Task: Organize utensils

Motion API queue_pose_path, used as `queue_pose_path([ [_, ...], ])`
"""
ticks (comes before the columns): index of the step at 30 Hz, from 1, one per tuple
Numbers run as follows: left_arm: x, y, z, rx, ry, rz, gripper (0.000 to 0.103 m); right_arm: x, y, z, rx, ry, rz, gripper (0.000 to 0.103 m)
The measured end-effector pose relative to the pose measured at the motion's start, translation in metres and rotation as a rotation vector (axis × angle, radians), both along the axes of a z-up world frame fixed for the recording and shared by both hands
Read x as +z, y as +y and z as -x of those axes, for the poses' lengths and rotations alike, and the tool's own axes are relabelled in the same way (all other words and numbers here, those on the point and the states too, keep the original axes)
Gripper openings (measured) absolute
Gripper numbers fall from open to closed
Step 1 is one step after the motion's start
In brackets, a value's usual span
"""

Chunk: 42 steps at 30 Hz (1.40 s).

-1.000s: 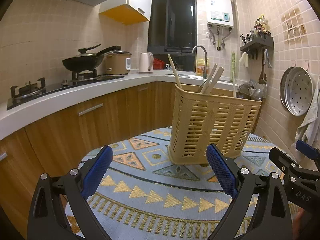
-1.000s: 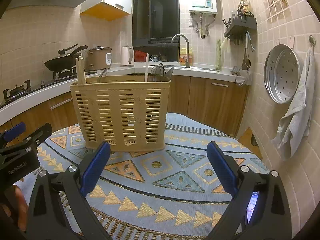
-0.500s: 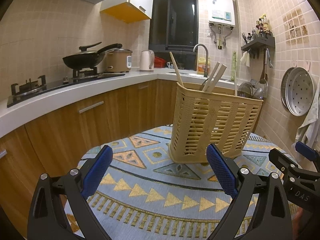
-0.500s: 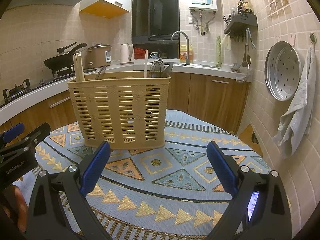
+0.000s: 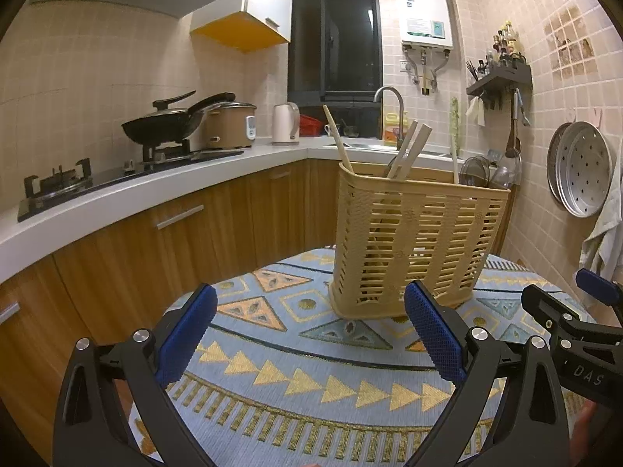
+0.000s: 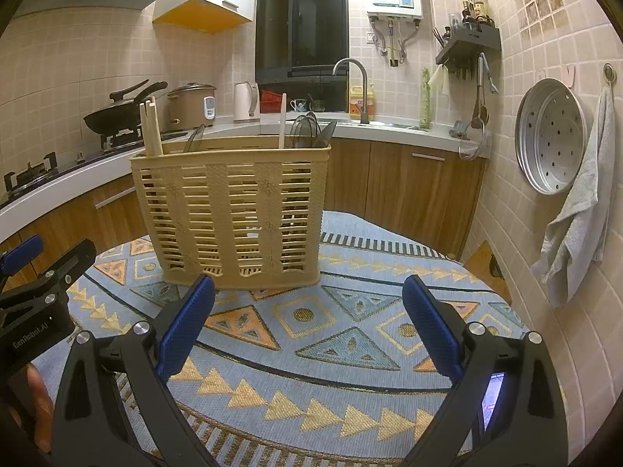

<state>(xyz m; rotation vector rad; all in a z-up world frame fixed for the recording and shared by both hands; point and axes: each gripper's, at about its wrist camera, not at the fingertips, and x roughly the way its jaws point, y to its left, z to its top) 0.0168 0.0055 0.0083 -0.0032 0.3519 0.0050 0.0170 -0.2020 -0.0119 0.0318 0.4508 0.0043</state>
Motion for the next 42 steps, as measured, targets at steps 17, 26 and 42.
queue_pose_path([
  [17, 0.0007, 0.0023, -0.0014, 0.0, 0.006, 0.014, 0.095, -0.0015, 0.0004, -0.0013, -0.001, 0.007, 0.002, 0.093],
  [26, 0.0002, 0.0027, -0.0022, 0.001, 0.011, 0.017, 0.095, -0.0023, 0.0004, -0.0012, 0.001, 0.009, 0.003, 0.093],
  [42, -0.0008, -0.0012, -0.0023, -0.001, 0.013, -0.001, 0.095, -0.0027, -0.0004, -0.0015, 0.005, 0.011, 0.004, 0.093],
])
